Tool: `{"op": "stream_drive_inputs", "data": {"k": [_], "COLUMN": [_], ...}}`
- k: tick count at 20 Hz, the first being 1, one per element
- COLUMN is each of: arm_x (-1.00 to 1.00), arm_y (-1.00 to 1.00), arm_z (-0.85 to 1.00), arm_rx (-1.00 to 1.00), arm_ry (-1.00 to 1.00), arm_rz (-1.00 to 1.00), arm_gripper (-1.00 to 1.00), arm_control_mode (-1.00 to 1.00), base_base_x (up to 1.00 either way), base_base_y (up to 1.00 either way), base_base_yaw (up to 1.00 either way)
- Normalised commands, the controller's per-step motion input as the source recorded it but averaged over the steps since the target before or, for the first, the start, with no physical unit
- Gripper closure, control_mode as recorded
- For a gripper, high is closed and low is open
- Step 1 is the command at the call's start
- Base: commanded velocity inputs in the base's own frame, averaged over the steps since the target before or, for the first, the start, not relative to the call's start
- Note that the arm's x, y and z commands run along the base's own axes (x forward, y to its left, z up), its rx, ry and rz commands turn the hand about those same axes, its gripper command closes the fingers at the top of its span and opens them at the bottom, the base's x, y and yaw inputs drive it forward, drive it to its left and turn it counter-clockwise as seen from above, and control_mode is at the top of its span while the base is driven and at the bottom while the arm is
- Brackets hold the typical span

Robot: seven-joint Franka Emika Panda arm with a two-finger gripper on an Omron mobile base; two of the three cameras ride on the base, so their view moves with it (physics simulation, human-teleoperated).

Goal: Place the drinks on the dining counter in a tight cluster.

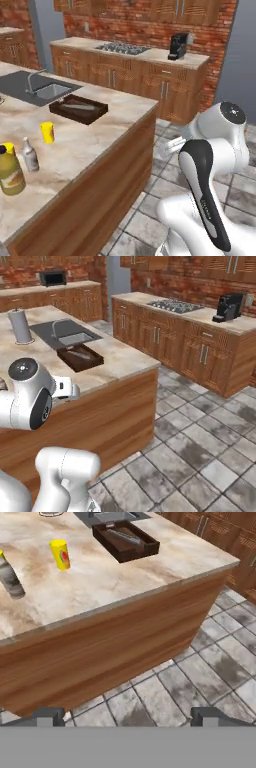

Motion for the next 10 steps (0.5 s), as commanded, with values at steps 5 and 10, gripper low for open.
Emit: {"op": "stream_drive_inputs", "data": {"k": [5,10], "arm_x": [0.00,0.00], "arm_y": [0.00,0.00], "arm_z": [0.00,0.00], "arm_rx": [0.00,0.00], "arm_ry": [0.00,0.00], "arm_rz": [0.00,0.00], "arm_gripper": [-1.00,-1.00], "arm_control_mode": [1.00,1.00], "base_base_x": [0.06,0.06], "base_base_y": [-0.22,-0.15], "base_base_yaw": [-0.86,-0.87]}}
